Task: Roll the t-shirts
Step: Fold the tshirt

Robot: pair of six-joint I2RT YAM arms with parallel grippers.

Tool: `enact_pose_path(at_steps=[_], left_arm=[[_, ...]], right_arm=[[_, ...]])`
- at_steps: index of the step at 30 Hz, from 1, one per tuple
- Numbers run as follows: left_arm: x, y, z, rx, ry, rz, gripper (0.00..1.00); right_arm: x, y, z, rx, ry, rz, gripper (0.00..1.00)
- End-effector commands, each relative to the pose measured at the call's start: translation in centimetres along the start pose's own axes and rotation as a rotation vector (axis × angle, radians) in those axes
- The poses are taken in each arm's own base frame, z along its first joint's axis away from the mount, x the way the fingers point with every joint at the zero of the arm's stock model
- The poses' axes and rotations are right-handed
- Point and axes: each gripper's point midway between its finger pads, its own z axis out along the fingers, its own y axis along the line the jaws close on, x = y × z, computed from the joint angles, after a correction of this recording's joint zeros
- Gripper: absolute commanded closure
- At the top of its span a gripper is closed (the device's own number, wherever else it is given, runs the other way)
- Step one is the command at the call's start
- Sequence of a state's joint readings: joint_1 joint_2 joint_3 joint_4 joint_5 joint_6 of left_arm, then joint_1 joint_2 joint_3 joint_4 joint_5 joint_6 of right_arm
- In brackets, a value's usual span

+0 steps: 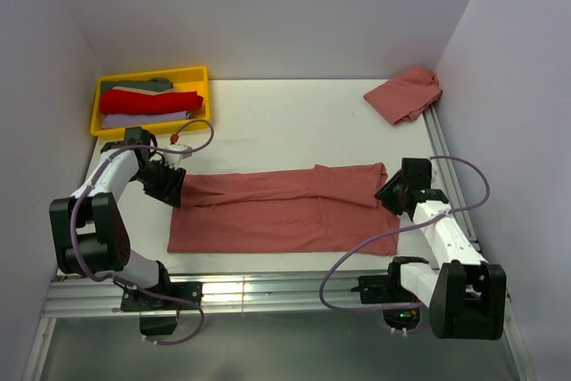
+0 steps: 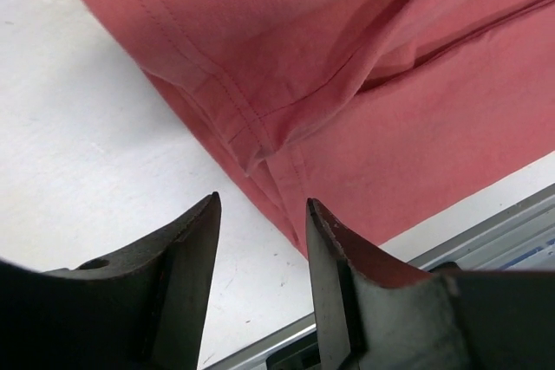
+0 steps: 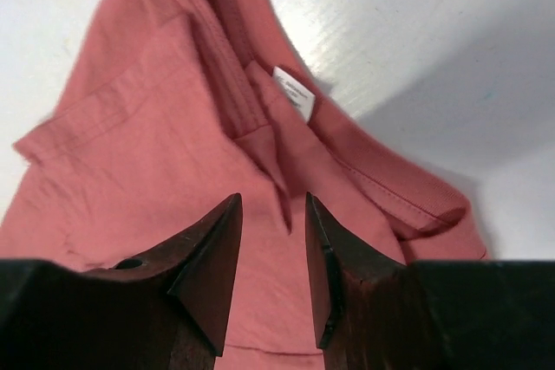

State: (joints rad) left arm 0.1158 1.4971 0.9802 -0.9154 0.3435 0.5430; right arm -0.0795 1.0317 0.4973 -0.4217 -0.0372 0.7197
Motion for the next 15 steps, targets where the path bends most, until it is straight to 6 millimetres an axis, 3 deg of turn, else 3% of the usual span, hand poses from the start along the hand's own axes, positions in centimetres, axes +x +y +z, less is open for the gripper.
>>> enact_pose_path(at_steps=[1, 8, 10, 11, 12, 13, 14, 15], left_arm=[[-2.1, 0.2, -2.7, -0.032, -0.077, 0.044, 0.5], [-4.4, 0.6, -5.2, -0.058, -0.122, 0.056, 0.49], [-5.6, 0.7, -5.8, -0.057, -0.151, 0.043, 0.49], [-6.1, 0.8, -5.6, -0.05, -0.156, 0.04, 0.49], [-6.7, 0.8, -5.7, -0.045, -0.168, 0.026, 0.49], [-8.1, 0.9, -6.0, -0.043, -0.207, 0.027, 0.49], [-8.7, 1.0, -5.5, -0.034, -0.204, 0.014, 0.5], [-9.3, 1.0, -5.2, -0.029, -0.21, -0.014, 0.5]], right_arm=[[-3.0, 2.3, -1.9, -0.052, -0.08, -0.003, 0.58], [-4.7, 7.1, -3.0, -0.127, -0.088, -0.041, 0.6], [-3.8, 8.4, -2.1, -0.103, -0.066, -0.08, 0.6], [-3.3, 10.3, -2.2, -0.133, -0.06, -0.112, 0.6], [-2.9, 11.0, -1.9, -0.131, -0.047, -0.127, 0.6], [-1.6, 11.7, -0.8, -0.115, -0.008, -0.157, 0.6], [-1.7, 13.1, -0.7, -0.128, -0.011, -0.168, 0.61], [-0.9, 13.3, 0.5, -0.096, 0.017, -0.183, 0.61]])
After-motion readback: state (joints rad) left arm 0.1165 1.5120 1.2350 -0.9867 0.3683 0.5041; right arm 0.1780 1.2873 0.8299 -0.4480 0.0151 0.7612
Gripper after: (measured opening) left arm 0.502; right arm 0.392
